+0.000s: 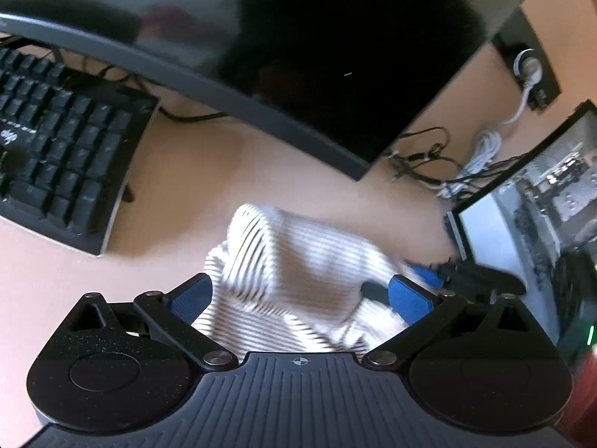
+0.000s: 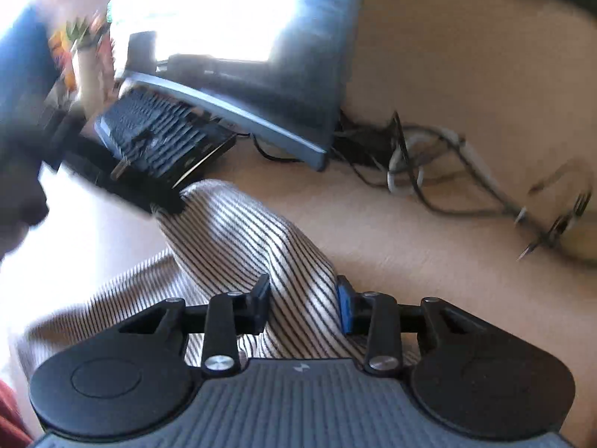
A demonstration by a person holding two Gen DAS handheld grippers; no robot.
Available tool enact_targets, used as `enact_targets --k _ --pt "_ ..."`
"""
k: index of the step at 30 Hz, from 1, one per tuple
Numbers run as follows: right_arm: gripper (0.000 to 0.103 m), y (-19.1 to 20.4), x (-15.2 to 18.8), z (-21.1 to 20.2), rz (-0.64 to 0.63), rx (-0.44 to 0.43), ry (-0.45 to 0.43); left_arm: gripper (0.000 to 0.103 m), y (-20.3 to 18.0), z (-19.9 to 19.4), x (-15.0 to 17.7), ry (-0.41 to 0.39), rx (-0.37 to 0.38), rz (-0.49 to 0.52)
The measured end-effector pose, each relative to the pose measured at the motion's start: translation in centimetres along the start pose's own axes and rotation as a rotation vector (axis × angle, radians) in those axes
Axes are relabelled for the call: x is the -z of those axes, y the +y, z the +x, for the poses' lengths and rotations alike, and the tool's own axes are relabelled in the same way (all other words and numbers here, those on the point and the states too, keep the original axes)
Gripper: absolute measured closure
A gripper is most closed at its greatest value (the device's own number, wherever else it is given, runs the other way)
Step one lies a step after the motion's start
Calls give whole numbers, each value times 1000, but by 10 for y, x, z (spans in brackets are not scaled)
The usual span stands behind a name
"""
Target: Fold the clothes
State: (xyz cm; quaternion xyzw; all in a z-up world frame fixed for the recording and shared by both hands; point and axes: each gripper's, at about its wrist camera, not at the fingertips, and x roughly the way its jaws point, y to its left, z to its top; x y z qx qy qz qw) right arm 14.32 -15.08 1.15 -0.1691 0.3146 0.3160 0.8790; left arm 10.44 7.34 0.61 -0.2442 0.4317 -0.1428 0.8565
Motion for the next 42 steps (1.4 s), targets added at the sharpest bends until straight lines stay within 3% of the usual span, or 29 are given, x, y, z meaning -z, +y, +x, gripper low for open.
enact_targets --k 8,15,21,23,26,29,32,37,42 --pt "69 64 30 -22 -127 146 -54 0 -9 8 6 31 -42 -33" --pt "69 103 50 -28 -233 246 -58 0 -17 14 17 46 -66 14" --pt "69 112 49 -35 -218 233 -37 2 -11 36 18 86 -90 20" --pt "68 104 44 -40 -151 212 -19 17 -10 44 21 105 -111 36" --pt "57 64 33 -67 159 157 -5 22 -16 41 26 90 -130 112" --pt "49 16 35 -112 517 288 -68 28 -20 35 33 73 -146 166" --pt "44 -21 52 -136 726 368 -70 28 -23 31 42 58 -167 194" --pt "44 -32 84 -103 898 327 60 28 -31 31 47 49 -216 245" --pt "44 -26 102 -94 987 241 69 27 -39 36 47 47 -252 274"
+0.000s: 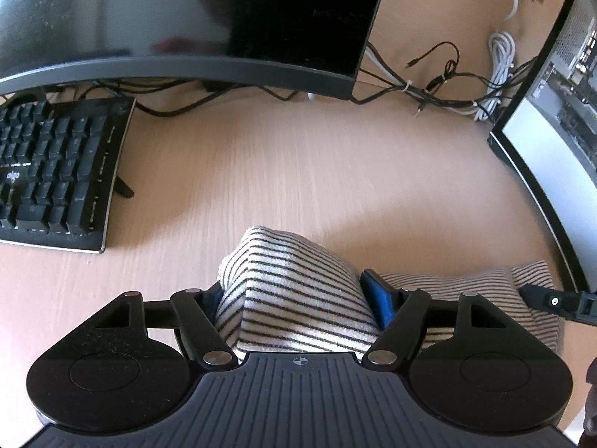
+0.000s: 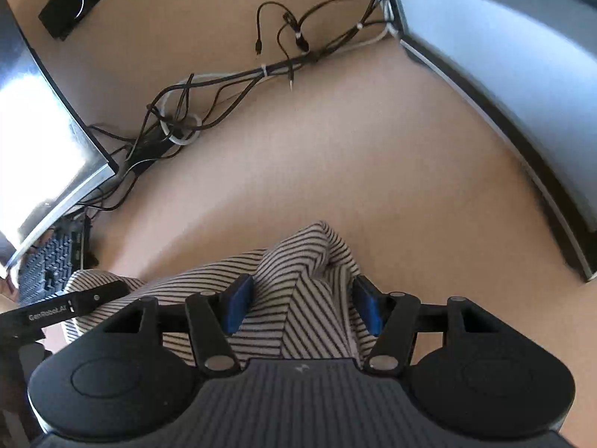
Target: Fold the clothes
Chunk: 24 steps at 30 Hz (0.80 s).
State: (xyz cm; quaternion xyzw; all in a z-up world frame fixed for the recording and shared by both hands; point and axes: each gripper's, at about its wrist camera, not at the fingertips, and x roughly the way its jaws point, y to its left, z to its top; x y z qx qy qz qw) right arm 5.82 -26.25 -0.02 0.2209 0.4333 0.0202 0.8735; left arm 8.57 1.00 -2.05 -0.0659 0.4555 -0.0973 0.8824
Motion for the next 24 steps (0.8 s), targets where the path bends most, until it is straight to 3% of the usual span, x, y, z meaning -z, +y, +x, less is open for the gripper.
enact_targets --k 4,7,9,13,16,18,21,24 --pt "50 -4 -8 6 -54 -26 7 24 1 4 -1 10 5 -17" --pt "53 -9 -13 15 -56 -51 16 11 8 12 -3 40 59 -70" --pt "55 -10 -19 22 -55 -67 13 11 11 16 -7 49 84 -94" --pt "63 2 -39 40 -107 -90 -30 28 18 25 -24 32 76 -85" --pt "68 17 -62 51 -137 -118 -76 39 33 27 -47 13 94 -146" --pt "69 28 -72 47 -202 -134 -136 41 42 22 -60 -15 106 -190" --pt "69 39 -66 32 -369 -121 -233 41 39 0 -60 -88 94 -145" --pt "69 35 -48 30 -436 -83 -237 41 32 -13 -40 -115 74 -82"
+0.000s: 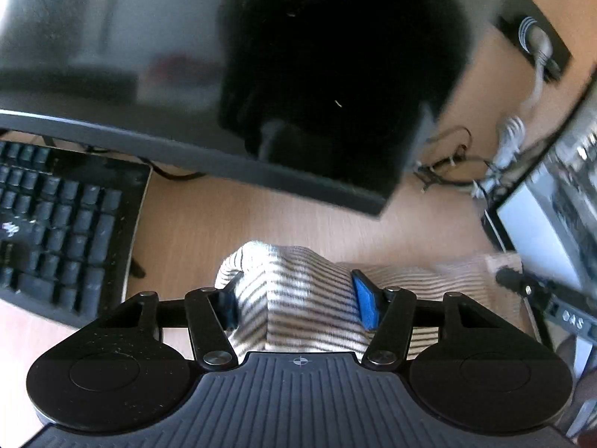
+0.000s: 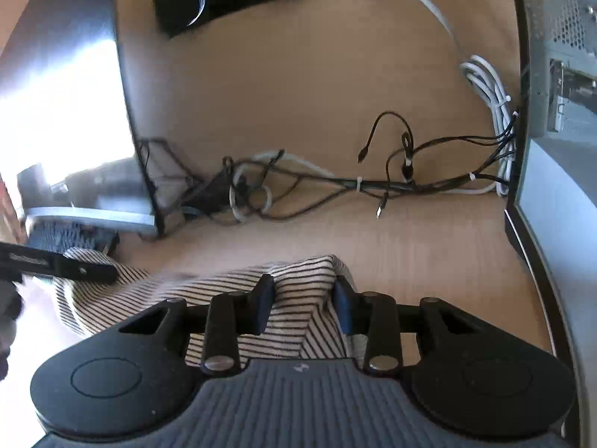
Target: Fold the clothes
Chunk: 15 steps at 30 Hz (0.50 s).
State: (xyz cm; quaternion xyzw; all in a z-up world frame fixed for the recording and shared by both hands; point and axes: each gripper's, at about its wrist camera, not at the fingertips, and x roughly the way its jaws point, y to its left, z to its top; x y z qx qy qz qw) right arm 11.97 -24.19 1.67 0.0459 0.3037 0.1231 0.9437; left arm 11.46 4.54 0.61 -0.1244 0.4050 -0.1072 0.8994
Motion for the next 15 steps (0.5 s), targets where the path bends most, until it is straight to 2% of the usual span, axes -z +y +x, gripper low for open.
enact_targets --k 2,6,10,12,15 --pt "69 -3 13 -1 -6 13 17 41 -3 -2 19 7 -12 34" --pt "68 -10 34 -3 60 33 48 39 2 -2 47 48 1 11" --pt "54 -15 39 -7 98 58 58 31 4 -2 52 55 12 -13" --pt "52 -10 36 -13 78 82 49 28 4 -2 51 59 9 -10" --pt "53 16 25 -29 -40 126 -5 27 4 -1 51 65 3 -7"
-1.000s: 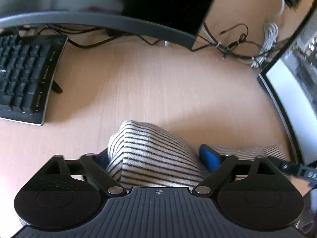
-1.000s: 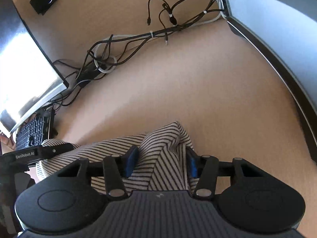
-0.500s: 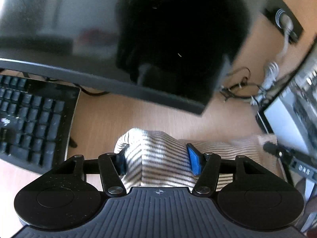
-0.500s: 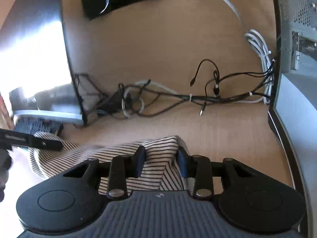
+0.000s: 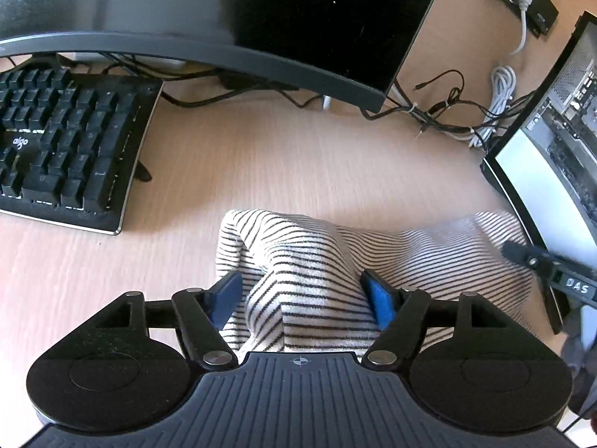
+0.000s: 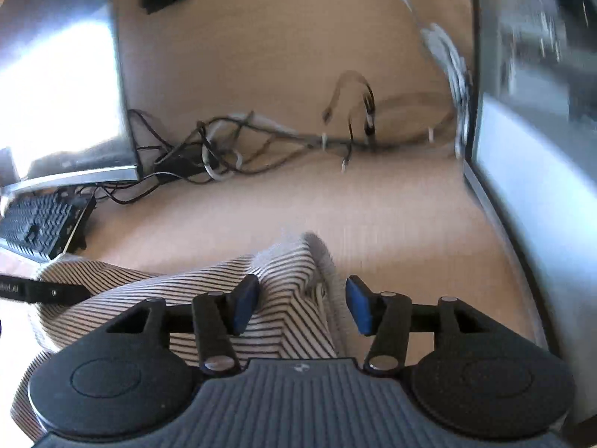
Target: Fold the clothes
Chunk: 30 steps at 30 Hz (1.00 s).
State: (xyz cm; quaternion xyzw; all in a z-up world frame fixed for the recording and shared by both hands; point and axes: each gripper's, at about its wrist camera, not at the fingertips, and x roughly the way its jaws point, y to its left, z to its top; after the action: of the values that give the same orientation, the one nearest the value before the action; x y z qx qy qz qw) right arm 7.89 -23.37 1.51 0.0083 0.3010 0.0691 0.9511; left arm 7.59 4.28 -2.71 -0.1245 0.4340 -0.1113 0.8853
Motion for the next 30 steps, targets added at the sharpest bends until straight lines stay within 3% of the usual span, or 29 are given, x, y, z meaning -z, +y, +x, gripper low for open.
enact_targets --k 4,6,8,12,15,18,21,25,30 --pt "53 30 -11 -17 -139 -68 -47 25 0 0 -2 9 0 5" --pt "53 36 -5 -6 -159 -115 10 21 0 -3 -3 9 -8 10" --pt "53 34 6 7 -134 -128 52 21 0 -8 -7 2 -17 13" --pt "52 21 12 12 -71 -148 45 18 -4 -31 -17 -49 -33 34" --pt "51 18 13 12 -72 -155 43 10 -15 -55 -26 -115 4 68" --pt "51 20 15 12 -67 -151 41 9 -32 -66 -31 -157 62 108" --pt "51 23 14 11 -65 -147 38 9 -40 -51 -26 -111 98 108" --pt "51 21 14 6 -58 -149 37 9 -34 -17 -10 0 76 82" --pt "50 21 -1 -8 -64 -90 15 9 -24 -8 -4 33 90 53"
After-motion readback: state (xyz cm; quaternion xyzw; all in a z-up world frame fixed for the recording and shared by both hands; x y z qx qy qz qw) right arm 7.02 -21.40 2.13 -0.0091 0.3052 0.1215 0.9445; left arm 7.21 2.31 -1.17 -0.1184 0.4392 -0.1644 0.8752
